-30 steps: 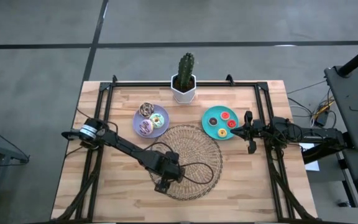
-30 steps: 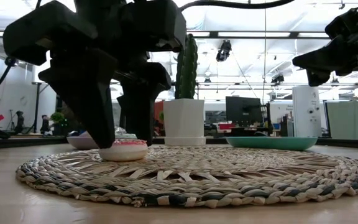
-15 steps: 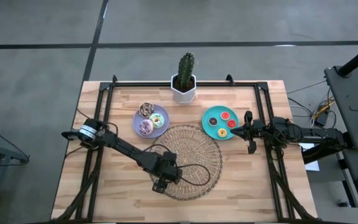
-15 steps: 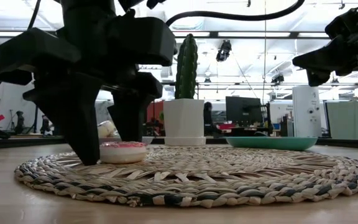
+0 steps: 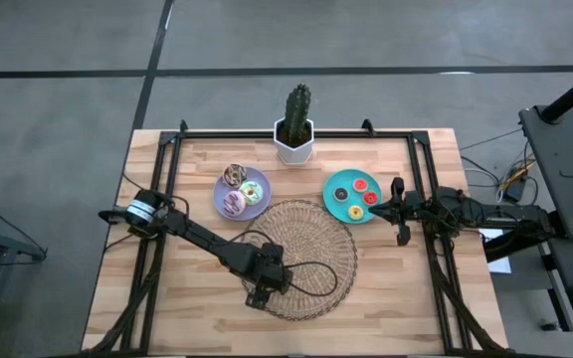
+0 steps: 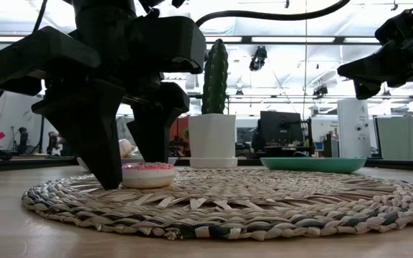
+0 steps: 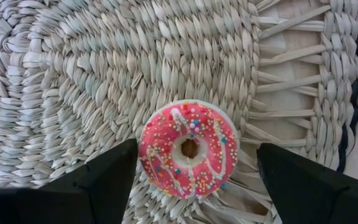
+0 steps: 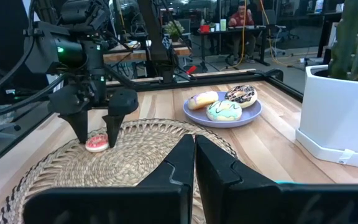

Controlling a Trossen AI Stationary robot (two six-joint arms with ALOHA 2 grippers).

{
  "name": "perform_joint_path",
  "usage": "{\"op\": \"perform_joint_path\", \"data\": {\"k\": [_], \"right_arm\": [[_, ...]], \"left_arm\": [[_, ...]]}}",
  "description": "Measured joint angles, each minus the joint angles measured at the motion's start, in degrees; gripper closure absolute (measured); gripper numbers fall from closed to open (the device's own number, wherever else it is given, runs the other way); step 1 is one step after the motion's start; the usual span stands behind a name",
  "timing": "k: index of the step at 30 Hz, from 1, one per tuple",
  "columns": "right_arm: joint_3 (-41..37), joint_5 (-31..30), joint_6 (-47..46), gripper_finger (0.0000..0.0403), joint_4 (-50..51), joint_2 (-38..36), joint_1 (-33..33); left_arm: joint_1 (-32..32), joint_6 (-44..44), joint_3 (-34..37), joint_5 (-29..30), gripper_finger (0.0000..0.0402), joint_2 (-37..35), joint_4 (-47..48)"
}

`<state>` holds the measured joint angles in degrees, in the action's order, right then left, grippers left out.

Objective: Pick & Place donuts
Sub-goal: Put the small pink donut on the blue plate

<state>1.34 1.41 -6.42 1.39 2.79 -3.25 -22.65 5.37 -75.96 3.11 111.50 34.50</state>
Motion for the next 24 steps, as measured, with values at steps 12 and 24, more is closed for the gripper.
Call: {"op": "perform_joint_path", "data": {"k": [12,24], "right_arm": [[0.0,0.0,0.0,0.0394,0.0,0.0,0.0],[0.0,0.0,0.0,0.0394,0.0,0.0,0.0]], "left_arm": [[0.0,0.8,0.0,0.0,0.011,0.0,0.0],[0.0,1.2,0.0,0.0,0.0178,0.0,0.0]]}}
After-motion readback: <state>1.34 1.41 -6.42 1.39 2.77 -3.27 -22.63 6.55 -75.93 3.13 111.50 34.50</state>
